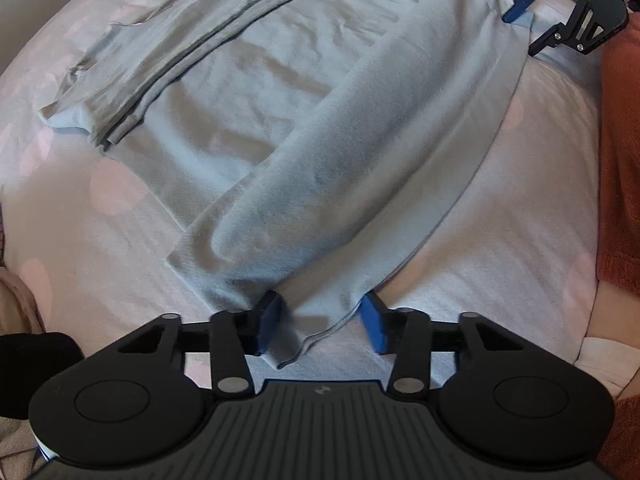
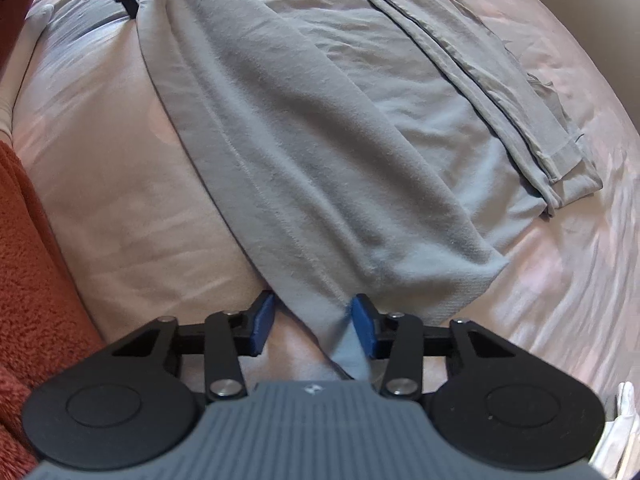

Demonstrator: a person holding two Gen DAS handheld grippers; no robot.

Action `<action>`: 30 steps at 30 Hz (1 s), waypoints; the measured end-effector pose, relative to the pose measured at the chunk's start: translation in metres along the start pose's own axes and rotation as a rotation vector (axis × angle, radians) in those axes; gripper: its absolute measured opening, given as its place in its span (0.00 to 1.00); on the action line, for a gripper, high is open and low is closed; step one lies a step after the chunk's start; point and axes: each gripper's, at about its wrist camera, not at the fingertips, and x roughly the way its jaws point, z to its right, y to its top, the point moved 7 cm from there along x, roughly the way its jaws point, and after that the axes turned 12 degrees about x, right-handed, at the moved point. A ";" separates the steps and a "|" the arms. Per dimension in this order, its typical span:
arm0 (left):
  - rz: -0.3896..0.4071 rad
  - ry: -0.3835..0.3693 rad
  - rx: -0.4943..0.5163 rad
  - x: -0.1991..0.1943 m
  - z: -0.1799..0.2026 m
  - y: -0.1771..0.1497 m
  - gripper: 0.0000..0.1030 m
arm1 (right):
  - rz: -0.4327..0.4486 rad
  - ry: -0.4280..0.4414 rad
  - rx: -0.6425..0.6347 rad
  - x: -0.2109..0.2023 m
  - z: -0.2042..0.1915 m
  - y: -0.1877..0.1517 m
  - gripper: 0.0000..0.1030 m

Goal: Fold clothes

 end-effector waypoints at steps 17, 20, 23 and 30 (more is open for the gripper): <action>0.242 0.226 -0.132 -0.119 -0.012 0.015 0.03 | 0.305 -0.273 0.087 -0.124 0.009 0.018 0.03; 0.302 0.257 -0.142 -0.145 -0.008 0.017 0.03 | 0.375 -0.320 0.118 -0.156 0.005 0.018 0.03; 0.343 0.283 -0.134 -0.166 0.004 0.017 0.03 | 0.426 -0.376 0.123 -0.182 -0.003 0.012 0.03; 0.416 0.352 -0.120 -0.201 0.033 0.012 0.03 | 0.483 -0.440 0.130 -0.218 -0.031 -0.010 0.03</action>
